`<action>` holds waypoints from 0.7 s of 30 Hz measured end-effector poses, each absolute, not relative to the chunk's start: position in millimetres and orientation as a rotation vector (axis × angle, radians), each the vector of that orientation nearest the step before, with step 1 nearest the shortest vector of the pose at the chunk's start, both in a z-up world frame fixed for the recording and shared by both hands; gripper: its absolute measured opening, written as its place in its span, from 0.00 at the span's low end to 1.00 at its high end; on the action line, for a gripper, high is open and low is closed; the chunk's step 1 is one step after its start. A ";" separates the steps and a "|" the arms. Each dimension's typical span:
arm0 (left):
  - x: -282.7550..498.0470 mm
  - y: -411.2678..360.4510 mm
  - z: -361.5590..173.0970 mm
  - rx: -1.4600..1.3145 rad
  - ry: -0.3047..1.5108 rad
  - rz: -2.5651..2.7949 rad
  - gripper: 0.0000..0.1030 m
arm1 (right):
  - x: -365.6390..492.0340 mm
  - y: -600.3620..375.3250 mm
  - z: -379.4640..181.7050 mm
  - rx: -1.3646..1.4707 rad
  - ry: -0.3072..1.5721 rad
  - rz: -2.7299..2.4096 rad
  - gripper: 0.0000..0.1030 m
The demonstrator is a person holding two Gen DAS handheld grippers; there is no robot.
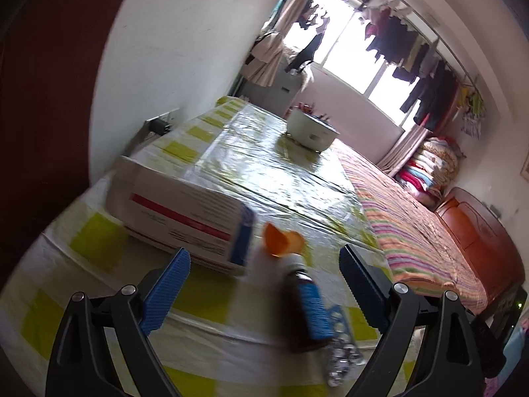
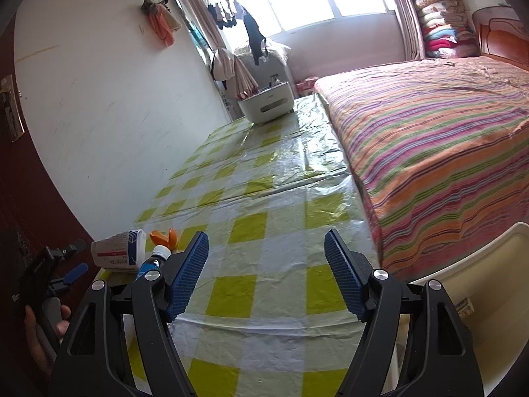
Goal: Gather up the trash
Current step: 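Move both open tools back over the table toward the medicine items, then grasp the white medicine box with the left tool while the right grasps the blue medicine bottle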
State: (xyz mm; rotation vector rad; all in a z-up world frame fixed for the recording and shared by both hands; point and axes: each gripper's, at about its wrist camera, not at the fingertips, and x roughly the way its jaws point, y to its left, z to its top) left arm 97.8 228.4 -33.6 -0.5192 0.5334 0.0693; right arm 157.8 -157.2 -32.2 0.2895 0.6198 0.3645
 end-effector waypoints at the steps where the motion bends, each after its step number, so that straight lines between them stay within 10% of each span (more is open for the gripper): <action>1: 96.4 234.5 -32.9 -0.523 0.529 0.082 0.86 | 158.8 -155.9 -31.6 0.290 0.622 0.368 0.70; 21: 135.3 335.3 -44.3 -0.440 0.605 0.089 0.86 | 159.4 -127.0 -38.6 0.258 0.654 0.417 0.70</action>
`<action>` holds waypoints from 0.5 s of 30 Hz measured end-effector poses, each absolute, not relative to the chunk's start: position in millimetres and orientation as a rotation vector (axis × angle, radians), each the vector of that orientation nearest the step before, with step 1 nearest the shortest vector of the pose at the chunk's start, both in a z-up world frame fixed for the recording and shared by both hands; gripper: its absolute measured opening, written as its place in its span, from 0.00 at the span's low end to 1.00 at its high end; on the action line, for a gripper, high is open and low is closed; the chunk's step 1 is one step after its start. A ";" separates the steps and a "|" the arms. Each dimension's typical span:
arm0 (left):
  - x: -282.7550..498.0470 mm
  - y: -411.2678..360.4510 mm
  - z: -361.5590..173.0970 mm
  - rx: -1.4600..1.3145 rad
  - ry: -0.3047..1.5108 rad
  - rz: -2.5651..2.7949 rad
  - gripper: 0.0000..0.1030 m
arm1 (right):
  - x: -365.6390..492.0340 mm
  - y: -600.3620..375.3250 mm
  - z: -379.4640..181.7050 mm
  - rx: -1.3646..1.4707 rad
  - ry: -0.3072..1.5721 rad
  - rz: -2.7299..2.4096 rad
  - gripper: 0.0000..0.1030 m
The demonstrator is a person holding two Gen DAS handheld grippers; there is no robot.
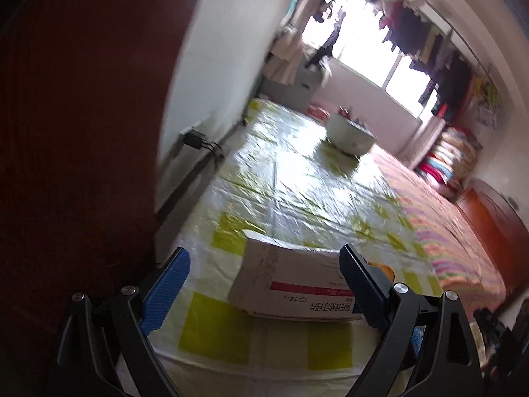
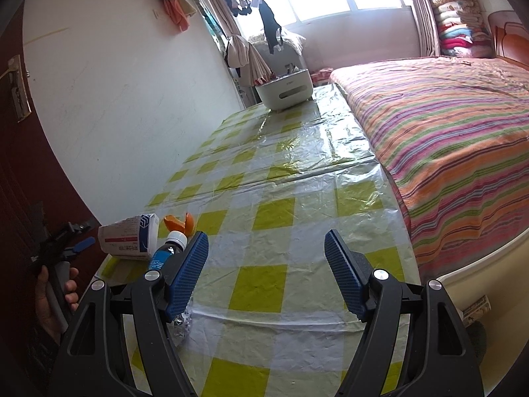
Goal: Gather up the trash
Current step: 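Grasp the white medicine box with the left tool while the right grasps the blue medicine bottle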
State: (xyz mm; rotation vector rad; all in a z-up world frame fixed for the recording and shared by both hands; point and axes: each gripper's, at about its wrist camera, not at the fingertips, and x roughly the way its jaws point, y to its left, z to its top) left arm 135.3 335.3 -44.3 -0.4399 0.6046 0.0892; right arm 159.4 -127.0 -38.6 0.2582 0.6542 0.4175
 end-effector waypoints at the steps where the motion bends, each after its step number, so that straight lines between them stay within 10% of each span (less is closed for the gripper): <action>1: 139.4 335.2 -48.0 -0.433 0.623 0.080 0.86 | 159.7 -126.7 -38.6 0.260 0.655 0.417 0.70; 15: 146.4 302.4 -49.0 -0.448 0.648 -0.113 0.86 | 158.1 -114.4 -41.7 0.249 0.671 0.438 0.70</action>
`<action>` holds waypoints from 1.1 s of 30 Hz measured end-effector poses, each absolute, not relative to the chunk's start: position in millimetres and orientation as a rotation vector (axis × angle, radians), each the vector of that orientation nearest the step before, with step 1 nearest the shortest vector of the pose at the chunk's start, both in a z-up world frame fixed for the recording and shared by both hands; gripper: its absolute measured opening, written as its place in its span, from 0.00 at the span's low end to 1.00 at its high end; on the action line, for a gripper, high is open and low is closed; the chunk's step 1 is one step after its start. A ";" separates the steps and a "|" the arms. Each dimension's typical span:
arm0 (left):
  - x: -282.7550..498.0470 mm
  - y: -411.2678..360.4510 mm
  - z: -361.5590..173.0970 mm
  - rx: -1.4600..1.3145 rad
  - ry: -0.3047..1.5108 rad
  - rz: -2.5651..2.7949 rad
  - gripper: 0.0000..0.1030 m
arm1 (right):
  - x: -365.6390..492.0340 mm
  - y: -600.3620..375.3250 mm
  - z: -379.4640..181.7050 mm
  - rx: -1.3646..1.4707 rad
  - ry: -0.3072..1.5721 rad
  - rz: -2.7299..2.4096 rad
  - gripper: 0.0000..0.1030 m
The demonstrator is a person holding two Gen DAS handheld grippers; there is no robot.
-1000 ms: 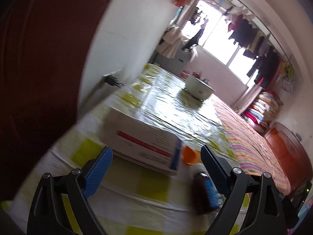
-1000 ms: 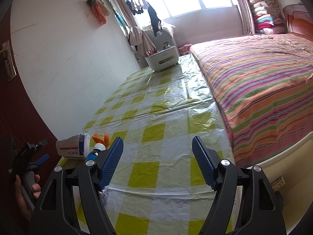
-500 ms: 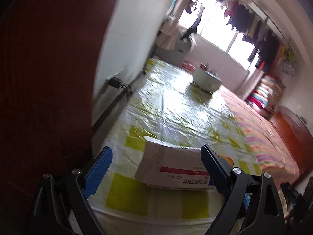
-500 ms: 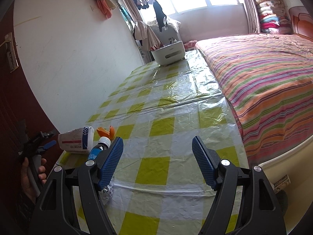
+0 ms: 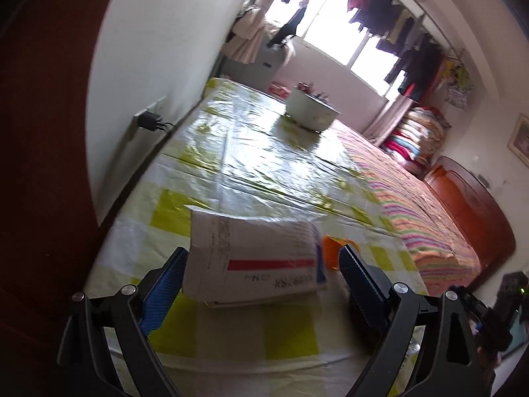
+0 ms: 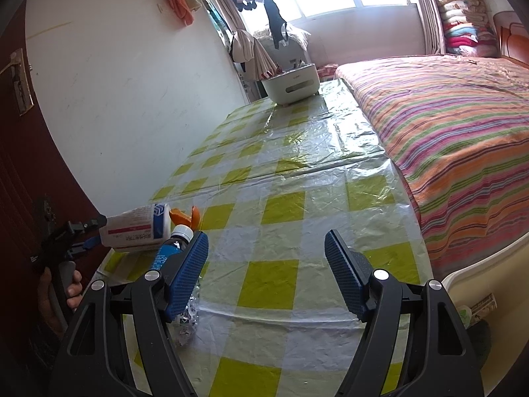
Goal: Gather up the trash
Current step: 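Grasp the white medicine box with the left tool while the right grasps the blue medicine bottle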
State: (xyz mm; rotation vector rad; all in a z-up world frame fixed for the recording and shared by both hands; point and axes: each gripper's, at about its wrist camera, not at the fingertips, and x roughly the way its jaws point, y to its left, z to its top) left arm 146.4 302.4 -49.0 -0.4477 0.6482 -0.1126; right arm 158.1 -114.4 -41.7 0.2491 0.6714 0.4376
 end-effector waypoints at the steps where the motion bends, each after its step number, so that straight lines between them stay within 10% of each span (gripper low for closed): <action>1: 146.6 299.8 -49.2 -0.450 0.657 -0.127 0.86 | 158.0 -114.1 -42.3 0.249 0.673 0.437 0.70; 25: 166.4 266.6 -67.9 -0.604 0.723 -0.198 0.85 | 186.3 29.8 -60.6 0.033 0.872 0.636 0.71; 33: 175.4 269.2 -82.6 -0.635 0.788 -0.182 0.60 | 203.1 71.8 -65.8 -0.077 0.888 0.642 0.70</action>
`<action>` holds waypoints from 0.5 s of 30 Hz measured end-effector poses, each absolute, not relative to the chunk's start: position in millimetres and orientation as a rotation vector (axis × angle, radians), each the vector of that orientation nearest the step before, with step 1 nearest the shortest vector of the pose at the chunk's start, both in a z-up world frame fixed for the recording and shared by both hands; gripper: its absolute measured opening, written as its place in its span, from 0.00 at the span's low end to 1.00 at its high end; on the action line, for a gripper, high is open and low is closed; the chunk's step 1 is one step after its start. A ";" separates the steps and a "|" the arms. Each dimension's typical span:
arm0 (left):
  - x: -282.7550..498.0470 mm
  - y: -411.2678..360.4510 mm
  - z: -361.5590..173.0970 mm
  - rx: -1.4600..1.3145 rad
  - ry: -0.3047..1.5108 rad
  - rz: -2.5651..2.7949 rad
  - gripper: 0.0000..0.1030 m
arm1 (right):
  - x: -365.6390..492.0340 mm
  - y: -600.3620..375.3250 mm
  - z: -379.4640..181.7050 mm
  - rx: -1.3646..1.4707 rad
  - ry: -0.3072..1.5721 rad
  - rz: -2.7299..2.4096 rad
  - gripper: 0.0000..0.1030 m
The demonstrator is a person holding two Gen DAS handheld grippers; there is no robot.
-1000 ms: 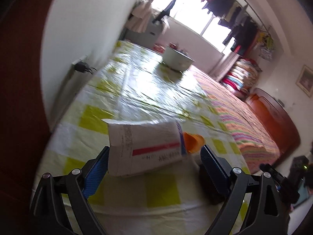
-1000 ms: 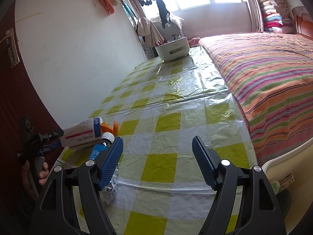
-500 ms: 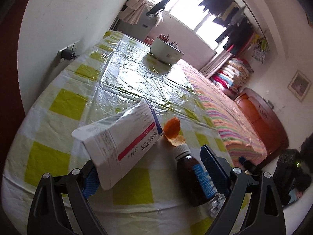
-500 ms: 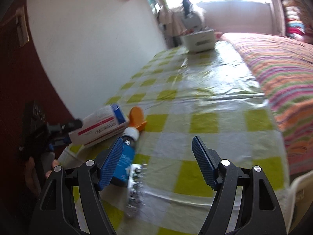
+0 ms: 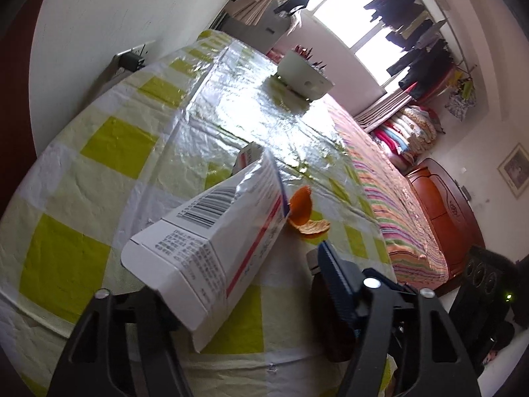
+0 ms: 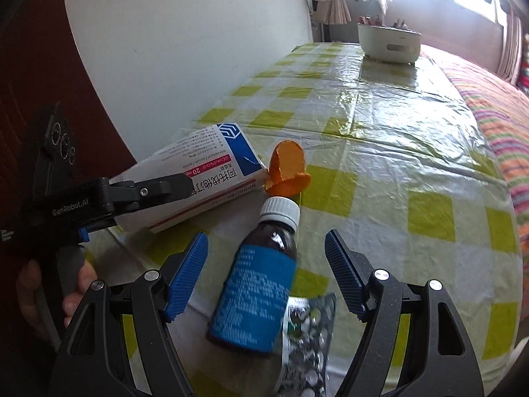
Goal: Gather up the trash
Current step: 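Grasp the white medicine box with the left tool while the right grasps the blue medicine bottle, then lift the medicine box with the left tool while the right lifts the blue bottle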
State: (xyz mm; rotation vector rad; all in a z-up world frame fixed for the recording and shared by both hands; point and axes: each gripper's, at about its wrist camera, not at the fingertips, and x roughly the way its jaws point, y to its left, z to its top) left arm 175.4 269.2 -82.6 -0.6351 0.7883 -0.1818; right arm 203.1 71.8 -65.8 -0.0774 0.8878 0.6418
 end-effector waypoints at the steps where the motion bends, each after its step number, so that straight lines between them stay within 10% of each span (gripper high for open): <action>1: 175.7 269.2 -84.3 -0.641 0.791 -0.182 0.58 | 205.6 75.4 -67.1 -0.089 0.891 0.637 0.70; 9: 182.5 270.7 -92.2 -0.671 0.805 -0.185 0.30 | 214.7 82.6 -91.7 -0.125 0.940 0.644 0.44; 15: 183.5 266.8 -92.0 -0.678 0.799 -0.213 0.15 | 208.0 84.3 -86.5 -0.128 0.911 0.675 0.43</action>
